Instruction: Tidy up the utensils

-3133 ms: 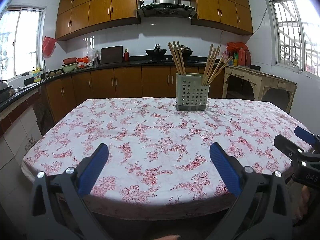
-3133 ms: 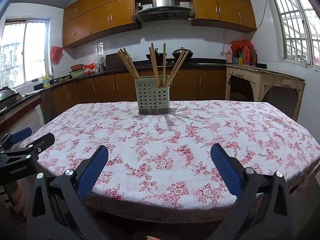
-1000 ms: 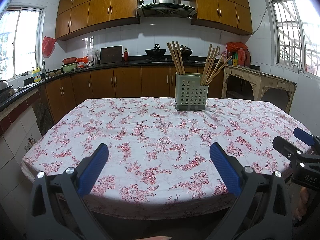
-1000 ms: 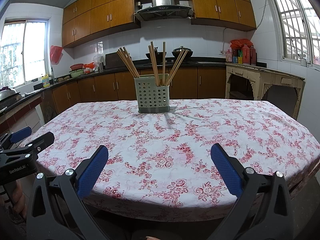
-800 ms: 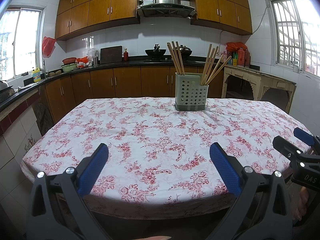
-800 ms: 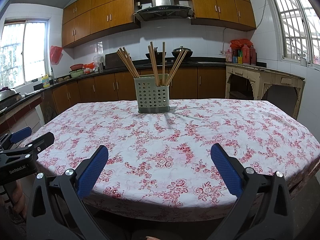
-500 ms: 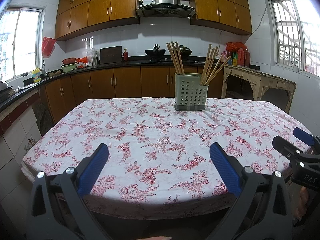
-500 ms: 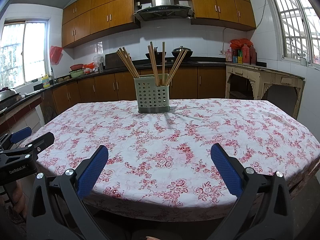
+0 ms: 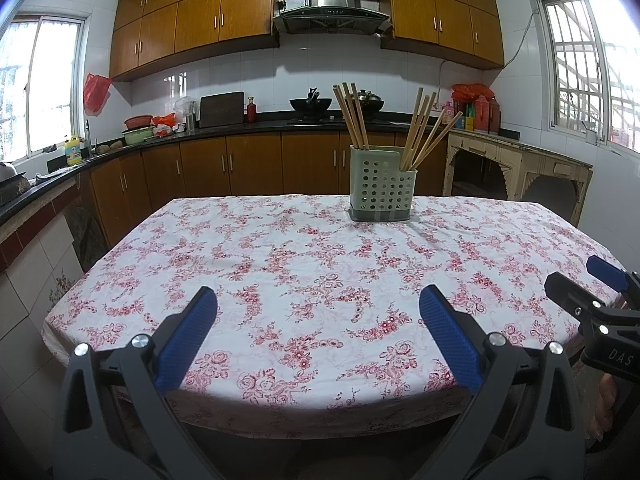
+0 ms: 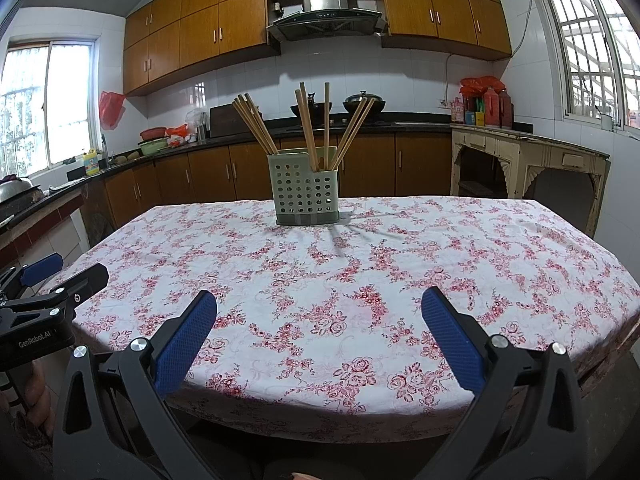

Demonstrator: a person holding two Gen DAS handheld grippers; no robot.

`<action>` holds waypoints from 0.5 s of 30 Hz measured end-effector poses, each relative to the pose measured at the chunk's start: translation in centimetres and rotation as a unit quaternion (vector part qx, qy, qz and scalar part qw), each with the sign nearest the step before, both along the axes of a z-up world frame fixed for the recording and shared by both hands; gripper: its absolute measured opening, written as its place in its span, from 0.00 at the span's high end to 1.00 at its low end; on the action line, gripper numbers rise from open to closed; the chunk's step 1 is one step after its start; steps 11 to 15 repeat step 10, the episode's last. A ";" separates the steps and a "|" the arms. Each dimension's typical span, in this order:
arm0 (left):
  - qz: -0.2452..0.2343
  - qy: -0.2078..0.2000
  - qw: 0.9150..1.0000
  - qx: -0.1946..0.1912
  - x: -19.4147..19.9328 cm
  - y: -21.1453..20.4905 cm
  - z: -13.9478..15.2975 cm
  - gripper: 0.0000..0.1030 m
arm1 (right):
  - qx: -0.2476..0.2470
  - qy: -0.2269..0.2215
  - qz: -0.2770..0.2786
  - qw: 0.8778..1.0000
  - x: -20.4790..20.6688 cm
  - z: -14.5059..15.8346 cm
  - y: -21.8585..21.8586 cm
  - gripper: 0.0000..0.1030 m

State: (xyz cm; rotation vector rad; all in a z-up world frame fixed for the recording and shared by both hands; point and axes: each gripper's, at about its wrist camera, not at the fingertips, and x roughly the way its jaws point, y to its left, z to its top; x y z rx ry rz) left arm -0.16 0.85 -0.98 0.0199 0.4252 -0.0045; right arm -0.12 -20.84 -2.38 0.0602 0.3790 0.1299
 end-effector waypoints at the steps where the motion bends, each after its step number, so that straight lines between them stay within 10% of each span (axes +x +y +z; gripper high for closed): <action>1: 0.000 0.000 1.000 0.000 0.0 0.0 0.0 0.04 | 0.000 0.000 0.000 1.000 0.0 0.0 0.0 0.02; 15: -0.002 0.003 1.000 -0.003 0.0 0.0 -0.1 0.04 | 0.000 0.000 0.000 1.000 0.0 0.0 0.0 0.02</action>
